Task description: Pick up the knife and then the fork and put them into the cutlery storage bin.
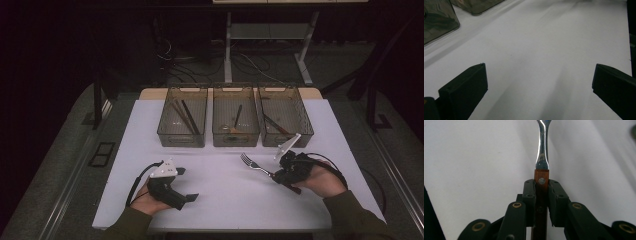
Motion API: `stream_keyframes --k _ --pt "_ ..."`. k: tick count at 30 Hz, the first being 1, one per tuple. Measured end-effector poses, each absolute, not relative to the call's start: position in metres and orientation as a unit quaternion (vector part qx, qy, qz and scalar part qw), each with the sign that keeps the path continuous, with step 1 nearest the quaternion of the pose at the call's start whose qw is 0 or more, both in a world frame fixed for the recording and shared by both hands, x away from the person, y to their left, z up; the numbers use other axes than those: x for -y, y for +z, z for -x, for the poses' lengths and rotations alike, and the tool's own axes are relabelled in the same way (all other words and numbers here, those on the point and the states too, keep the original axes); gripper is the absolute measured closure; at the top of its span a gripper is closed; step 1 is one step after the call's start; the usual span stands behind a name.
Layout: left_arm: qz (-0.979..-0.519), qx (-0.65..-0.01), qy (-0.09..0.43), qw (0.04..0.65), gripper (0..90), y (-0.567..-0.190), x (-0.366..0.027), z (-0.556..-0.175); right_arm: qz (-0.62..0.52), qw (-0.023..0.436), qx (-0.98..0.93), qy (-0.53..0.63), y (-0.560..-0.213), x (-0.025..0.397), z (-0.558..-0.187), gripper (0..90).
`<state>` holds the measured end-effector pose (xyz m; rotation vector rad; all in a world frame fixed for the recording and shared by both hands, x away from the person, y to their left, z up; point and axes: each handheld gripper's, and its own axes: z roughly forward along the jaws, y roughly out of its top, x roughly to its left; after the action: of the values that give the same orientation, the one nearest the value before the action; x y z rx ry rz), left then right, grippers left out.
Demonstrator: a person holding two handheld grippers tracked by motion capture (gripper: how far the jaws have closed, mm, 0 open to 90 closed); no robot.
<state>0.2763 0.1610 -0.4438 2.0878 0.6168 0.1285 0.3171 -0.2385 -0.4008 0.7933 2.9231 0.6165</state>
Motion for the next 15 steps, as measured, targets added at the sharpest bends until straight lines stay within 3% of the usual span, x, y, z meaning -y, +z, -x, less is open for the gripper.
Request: stream_keyframes --k 15 --pt "-0.849 -0.25 0.052 0.462 0.0 -0.444 -0.161 -0.276 -0.304 0.04 -0.914 0.267 -0.387 0.269 -0.327 77.3"
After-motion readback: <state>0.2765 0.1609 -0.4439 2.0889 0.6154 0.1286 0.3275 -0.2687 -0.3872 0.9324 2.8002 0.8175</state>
